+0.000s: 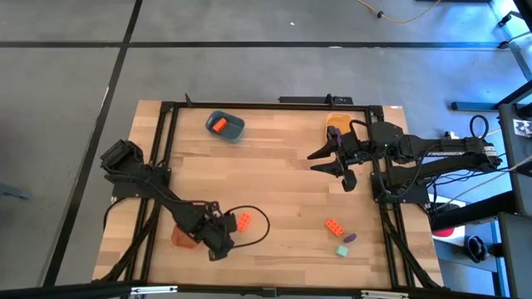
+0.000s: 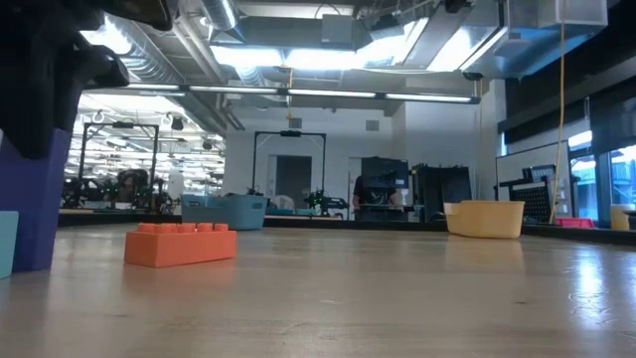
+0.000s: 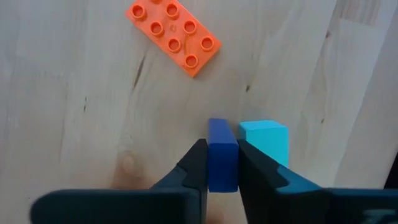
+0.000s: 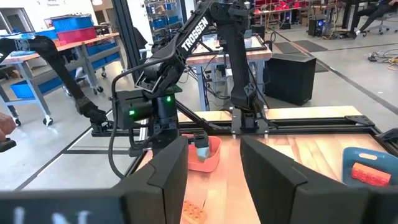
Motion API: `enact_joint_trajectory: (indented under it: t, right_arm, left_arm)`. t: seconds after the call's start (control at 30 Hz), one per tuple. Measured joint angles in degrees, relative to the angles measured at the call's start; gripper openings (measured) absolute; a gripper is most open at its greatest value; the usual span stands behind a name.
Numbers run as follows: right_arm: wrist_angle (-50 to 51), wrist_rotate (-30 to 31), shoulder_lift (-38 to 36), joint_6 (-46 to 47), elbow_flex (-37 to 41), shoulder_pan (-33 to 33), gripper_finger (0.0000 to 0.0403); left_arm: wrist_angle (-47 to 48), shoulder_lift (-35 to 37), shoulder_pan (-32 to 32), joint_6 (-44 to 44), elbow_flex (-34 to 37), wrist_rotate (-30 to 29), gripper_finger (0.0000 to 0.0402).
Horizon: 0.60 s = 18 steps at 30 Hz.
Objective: Sort & place blocks by color
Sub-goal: Put the left blue block into the yellow bin
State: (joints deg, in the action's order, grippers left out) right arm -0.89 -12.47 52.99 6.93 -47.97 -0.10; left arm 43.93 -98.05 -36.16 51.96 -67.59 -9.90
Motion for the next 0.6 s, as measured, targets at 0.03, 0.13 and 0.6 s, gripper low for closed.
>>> enact_joint_trajectory:
  t: [0.03, 0.13, 0.6]
  right_arm:
    - [0.00, 0.00, 0.00, 0.01, 0.00, 0.00, 0.0152]
    - [-0.02, 0.00, 0.00, -0.10, 0.00, 0.00, 0.0152]
    - [-2.26, 3.58, 0.25, 0.76, -0.04, 0.02, 0.0152]
  left_arm:
    - [-0.01, 0.01, 0.17, -0.23, 0.00, 0.09, 0.0044]
    - [1.40, 1.11, 1.08, -2.28, 0.04, 1.17, 0.0044]
    - [1.21, 36.61, 18.49, -20.37, 0.97, -29.23, 0.0044]
